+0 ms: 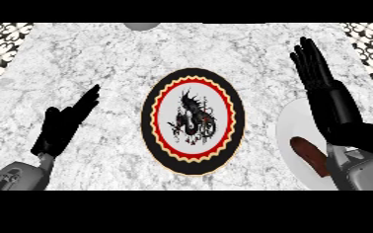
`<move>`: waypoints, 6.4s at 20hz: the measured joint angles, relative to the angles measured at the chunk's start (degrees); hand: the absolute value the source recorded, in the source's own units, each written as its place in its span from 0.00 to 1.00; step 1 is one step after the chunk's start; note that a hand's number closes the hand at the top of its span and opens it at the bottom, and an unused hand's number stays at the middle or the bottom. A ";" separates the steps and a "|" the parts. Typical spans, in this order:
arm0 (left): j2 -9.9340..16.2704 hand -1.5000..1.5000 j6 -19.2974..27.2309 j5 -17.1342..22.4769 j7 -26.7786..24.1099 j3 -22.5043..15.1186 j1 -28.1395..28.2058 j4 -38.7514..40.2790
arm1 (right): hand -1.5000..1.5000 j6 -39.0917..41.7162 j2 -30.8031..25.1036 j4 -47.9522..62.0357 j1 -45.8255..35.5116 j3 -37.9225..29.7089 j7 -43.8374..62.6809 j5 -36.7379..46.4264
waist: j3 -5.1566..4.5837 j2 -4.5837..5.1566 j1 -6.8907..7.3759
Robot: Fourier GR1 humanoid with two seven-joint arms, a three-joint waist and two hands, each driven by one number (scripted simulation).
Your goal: Pick the sweet potato from the plate and place it in the plate
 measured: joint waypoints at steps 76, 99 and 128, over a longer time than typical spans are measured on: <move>-11.24 0.50 -1.75 -9.93 0.94 19.88 -6.40 -13.97 | 0.00 36.09 -15.48 14.44 8.47 10.79 -3.11 65.94 | -0.39 -0.77 0.21; -10.33 0.50 -0.22 -11.73 1.54 26.86 -0.05 -13.27 | 1.00 8.87 1.65 14.25 27.56 -11.74 27.11 69.99 | -1.72 -4.54 -13.50; -12.07 0.50 -4.10 -11.18 1.58 22.12 -4.81 -15.75 | 1.00 -1.15 21.45 -28.66 32.61 33.29 67.98 116.75 | -0.71 -0.57 -0.09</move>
